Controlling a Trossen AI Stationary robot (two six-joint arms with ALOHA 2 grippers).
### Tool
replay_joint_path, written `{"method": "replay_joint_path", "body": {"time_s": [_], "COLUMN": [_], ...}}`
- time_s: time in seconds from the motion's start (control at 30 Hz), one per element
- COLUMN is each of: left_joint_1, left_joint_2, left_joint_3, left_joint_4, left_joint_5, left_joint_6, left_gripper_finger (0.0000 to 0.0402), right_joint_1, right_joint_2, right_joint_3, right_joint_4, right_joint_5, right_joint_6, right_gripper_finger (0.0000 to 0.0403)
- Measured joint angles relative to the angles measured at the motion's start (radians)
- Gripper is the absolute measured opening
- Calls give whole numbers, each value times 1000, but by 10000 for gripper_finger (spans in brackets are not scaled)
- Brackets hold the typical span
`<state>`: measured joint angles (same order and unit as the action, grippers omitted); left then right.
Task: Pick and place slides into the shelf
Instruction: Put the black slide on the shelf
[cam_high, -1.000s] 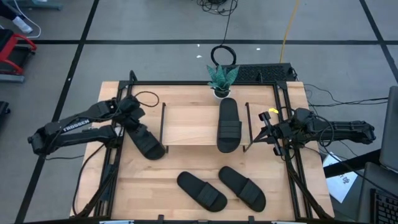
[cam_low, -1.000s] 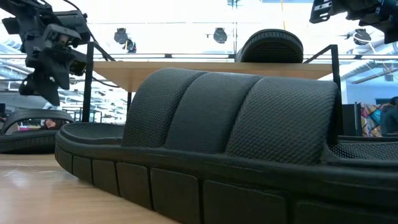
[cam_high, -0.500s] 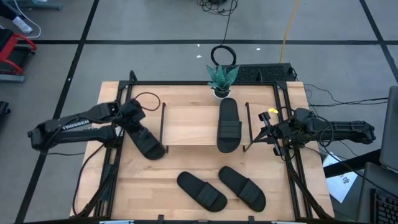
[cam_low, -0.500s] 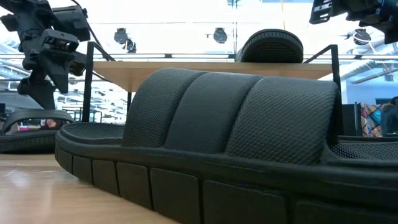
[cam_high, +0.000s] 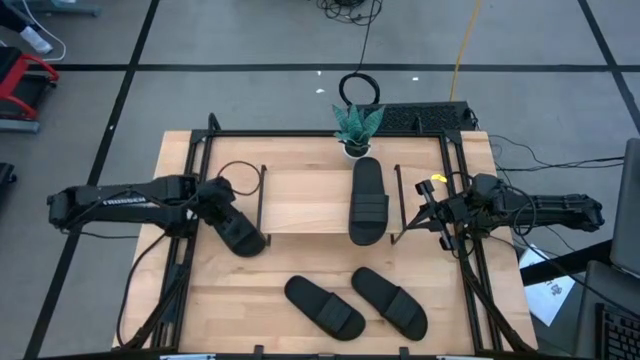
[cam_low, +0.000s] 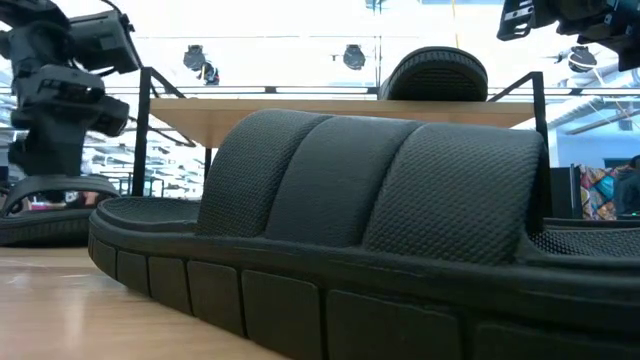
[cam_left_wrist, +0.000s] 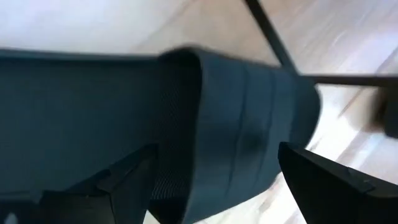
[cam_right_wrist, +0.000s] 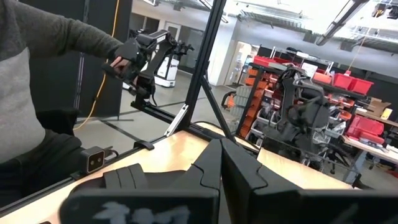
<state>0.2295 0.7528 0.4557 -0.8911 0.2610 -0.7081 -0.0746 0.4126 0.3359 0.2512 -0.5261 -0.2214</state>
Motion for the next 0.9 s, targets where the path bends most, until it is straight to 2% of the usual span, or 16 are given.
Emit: {"method": "replay_joint_path", "body": {"time_s": [0.33,0.47,0.6,0.83,0.9], "left_joint_1": [-64,-82,-92,-119,-133], "left_joint_2": [0,0,0,-2,-3], "left_joint_3": [-95,-133,-140,-139,-139], "left_joint_4": [273,307,338,403,402], "left_joint_5": [77,103,103,171,164], "left_joint_6": [-9,-8,-7,-38,-56], "left_gripper_finger": [327,303,236,41,14], "right_joint_1": [0,0,0,0,0], "right_joint_2": [0,0,0,0,0], "right_joint_3": [0,0,0,0,0], "right_joint_4": [6,6,6,6,6], "right_joint_5": [0,0,0,0,0], "right_joint_6": [0,0,0,0,0], "right_gripper_finger": [0,0,0,0,0]}}
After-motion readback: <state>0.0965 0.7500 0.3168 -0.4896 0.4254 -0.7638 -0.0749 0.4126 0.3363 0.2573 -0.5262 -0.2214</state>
